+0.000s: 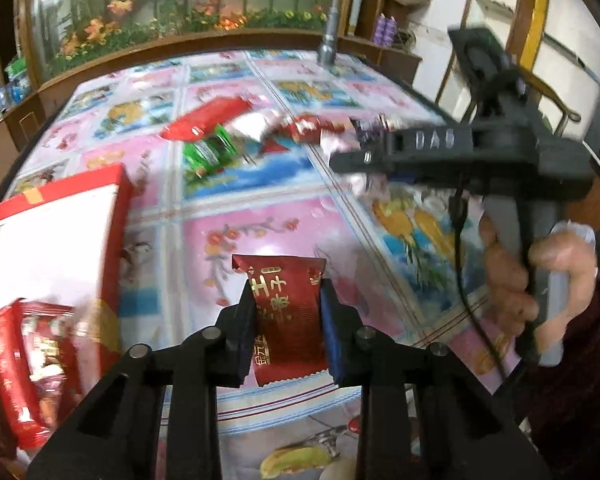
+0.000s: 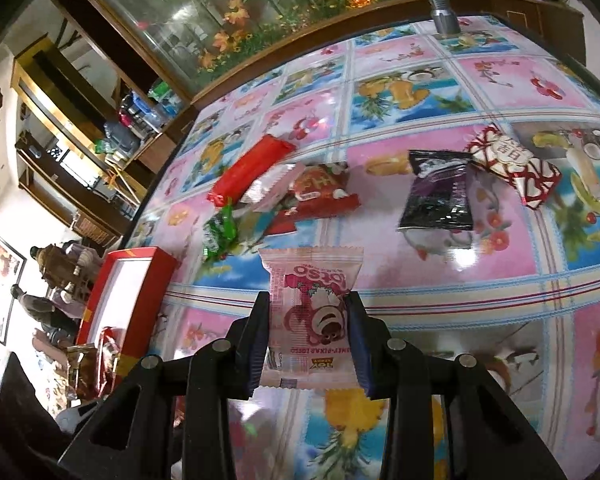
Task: Organize snacks
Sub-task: 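Carry both candies over the red-rimmed tray and open both grippers, then move both empty grippers back over the snack pile, then grasp the black candy with the left gripper while the right gripper grasps the red-white candy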
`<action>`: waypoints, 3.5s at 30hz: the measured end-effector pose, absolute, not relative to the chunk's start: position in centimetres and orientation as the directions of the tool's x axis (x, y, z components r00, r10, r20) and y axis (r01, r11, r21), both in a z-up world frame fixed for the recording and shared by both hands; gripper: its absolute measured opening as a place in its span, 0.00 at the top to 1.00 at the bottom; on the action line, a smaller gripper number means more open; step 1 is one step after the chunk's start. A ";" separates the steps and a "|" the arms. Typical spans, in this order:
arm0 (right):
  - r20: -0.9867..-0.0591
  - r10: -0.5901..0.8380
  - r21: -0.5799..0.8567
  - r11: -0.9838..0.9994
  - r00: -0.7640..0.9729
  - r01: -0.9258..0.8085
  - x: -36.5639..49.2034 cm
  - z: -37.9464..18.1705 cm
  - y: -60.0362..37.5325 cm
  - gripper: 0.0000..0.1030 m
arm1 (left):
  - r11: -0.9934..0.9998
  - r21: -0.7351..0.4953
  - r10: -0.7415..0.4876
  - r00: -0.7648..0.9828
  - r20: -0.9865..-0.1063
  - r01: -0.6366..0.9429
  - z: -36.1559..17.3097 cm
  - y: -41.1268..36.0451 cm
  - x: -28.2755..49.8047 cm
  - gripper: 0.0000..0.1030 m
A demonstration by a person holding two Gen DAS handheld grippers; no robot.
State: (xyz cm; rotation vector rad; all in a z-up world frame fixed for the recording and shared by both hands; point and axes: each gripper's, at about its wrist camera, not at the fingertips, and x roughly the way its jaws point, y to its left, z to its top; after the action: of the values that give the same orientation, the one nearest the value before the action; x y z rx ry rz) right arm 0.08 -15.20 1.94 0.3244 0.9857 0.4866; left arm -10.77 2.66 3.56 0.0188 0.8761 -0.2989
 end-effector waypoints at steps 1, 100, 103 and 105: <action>-0.704 0.549 0.487 0.835 0.450 -0.256 0.0 2.0 -14.7 0.64 | 0.959 -0.109 -0.252 0.615 -0.747 0.261 4.2 3.1 -10.9 0.75; -0.703 0.418 0.403 0.901 0.575 -0.163 7.8 2.6 -28.5 0.38 | 0.948 0.037 -0.139 0.517 -0.845 0.315 4.9 -6.5 -1.7 0.32; -0.735 0.366 0.322 0.929 0.570 -0.182 7.9 2.0 -26.8 0.41 | 0.946 0.033 -0.144 0.508 -0.849 0.324 4.7 -6.9 -1.6 0.32; -0.755 0.311 0.254 0.950 0.577 -0.180 8.0 1.6 -25.9 0.47 | 0.945 0.029 -0.146 0.502 -0.852 0.324 4.6 -7.1 -1.4 0.32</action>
State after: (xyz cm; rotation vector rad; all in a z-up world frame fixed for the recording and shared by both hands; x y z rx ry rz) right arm 7.95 -25.94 1.55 0.1556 0.9121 0.2887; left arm -1.41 -7.12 4.64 0.1952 1.0068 -0.2861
